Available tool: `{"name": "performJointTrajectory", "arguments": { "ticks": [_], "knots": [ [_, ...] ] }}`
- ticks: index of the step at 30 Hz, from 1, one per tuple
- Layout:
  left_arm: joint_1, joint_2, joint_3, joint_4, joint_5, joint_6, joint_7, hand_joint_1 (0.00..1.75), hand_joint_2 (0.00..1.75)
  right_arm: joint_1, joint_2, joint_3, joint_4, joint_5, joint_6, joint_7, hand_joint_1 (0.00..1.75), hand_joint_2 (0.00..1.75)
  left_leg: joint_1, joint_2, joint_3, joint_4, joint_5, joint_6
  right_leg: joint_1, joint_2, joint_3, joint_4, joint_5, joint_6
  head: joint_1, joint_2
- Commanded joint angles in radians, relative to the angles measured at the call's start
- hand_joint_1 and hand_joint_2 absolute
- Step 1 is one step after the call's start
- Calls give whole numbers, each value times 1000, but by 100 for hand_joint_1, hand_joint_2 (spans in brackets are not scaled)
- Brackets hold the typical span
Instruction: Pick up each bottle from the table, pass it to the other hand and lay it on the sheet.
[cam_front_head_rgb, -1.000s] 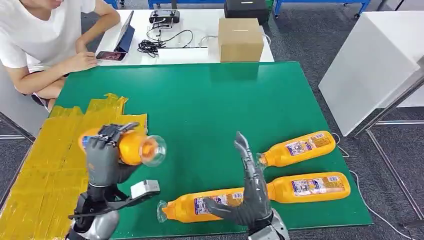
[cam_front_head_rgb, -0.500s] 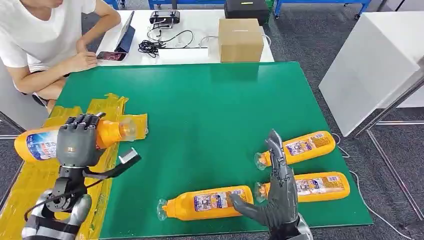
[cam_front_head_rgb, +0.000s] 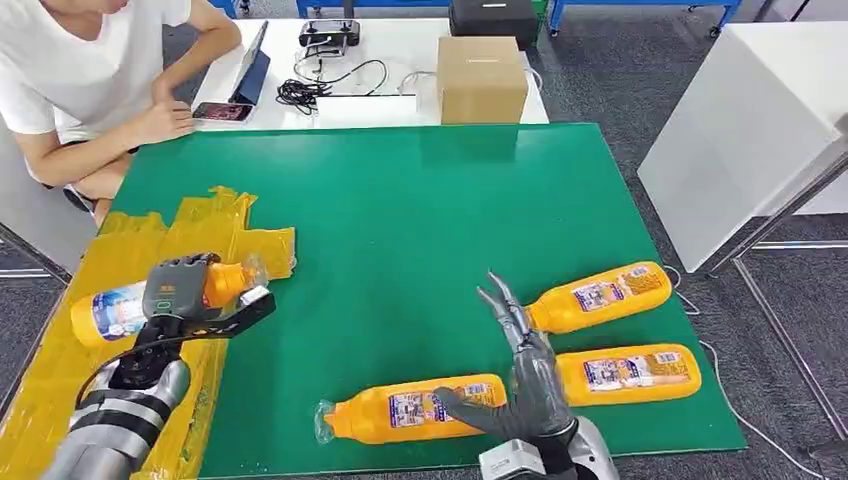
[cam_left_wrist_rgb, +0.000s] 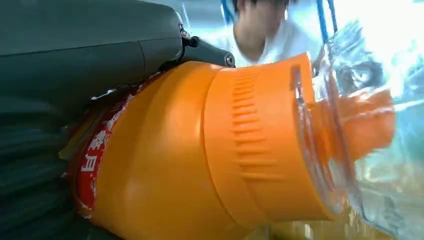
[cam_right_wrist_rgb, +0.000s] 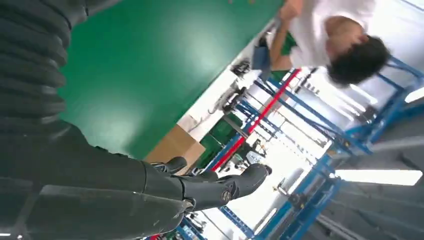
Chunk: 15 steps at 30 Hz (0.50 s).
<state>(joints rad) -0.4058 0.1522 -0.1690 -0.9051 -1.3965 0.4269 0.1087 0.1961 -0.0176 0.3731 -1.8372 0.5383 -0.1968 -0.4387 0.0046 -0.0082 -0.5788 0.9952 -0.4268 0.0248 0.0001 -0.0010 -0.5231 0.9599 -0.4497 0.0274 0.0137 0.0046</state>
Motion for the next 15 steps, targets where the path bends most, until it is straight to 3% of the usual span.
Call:
{"name": "performJointTrajectory", "arguments": {
  "ticks": [1,7,8,9,10,15],
  "knots": [
    [-114,-60,43,325,26,55,1,175,175,-54,-72,61,146,37,-4,52,0,175,1,0,4,-2,0,-1,1,-1,5,-3,0,0,0,0],
    [-123,-73,45,355,29,65,-10,175,175,-66,-86,75,165,73,-7,76,0,175,0,0,4,-2,0,0,0,-1,4,-2,0,0,0,0],
    [-126,-79,48,368,37,67,-23,150,175,-77,-100,93,180,101,5,95,0,175,0,-1,3,-1,0,-1,0,-1,4,-2,0,0,0,0],
    [-125,-84,49,377,43,73,-33,45,175,-87,-120,113,197,135,19,114,0,175,1,0,4,-2,0,-1,1,0,5,-3,0,0,0,0],
    [-121,-87,50,380,43,104,-35,0,175,-94,-132,125,219,152,40,151,0,175,0,0,4,-2,0,-1,1,0,5,-3,1,0,0,0],
    [-118,-88,50,381,42,109,-35,0,175,-91,-135,126,223,151,37,148,0,175,0,0,4,-1,0,0,0,0,4,-1,0,0,0,0]
  ]
}}
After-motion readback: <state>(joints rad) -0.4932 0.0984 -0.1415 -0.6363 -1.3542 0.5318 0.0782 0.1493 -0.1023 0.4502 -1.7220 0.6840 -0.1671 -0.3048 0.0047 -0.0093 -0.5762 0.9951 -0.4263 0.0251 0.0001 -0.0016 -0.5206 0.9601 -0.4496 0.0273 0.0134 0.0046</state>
